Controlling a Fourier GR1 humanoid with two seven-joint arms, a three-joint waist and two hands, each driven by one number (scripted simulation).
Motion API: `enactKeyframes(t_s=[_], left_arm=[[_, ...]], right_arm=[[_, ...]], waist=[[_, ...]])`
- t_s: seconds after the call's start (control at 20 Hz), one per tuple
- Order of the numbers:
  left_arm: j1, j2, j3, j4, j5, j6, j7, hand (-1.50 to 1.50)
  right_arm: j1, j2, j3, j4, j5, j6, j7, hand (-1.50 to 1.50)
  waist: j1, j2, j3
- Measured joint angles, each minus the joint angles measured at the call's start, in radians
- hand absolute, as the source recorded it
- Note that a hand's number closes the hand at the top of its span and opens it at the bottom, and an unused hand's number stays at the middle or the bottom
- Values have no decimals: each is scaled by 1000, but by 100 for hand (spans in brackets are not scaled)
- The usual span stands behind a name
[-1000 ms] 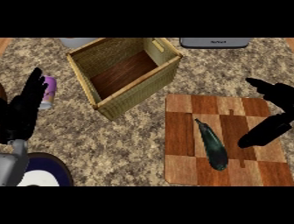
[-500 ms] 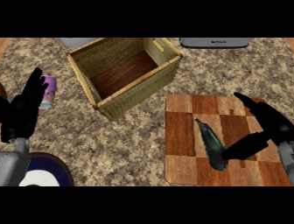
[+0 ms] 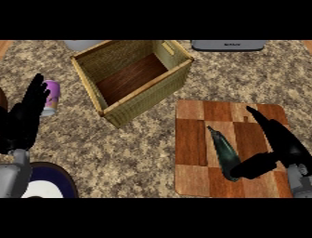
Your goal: Pick the eggplant from the cutting board and place it in the basket
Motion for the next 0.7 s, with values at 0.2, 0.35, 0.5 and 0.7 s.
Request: enactKeyframes(t_s=[0.2, 0.35, 0.5, 0.7], left_arm=[[16, -20, 11, -11, -15, -16, -10, 0], [15, -31, 22, -15, -26, -24, -6, 0], [12, -40, 30, -26, -43, -29, 9, 0], [16, -48, 42, -32, -52, -42, 18, 0]], right_arm=[[11, 60, -2, 15, 57, 4, -18, -150], [31, 99, 0, 41, 105, -1, -54, -150], [26, 131, -12, 64, 137, 11, -66, -150], [48, 148, -19, 74, 175, 32, -74, -150]], waist=[[1, 0, 0], [1, 0, 0], [1, 0, 0], [1, 0, 0]])
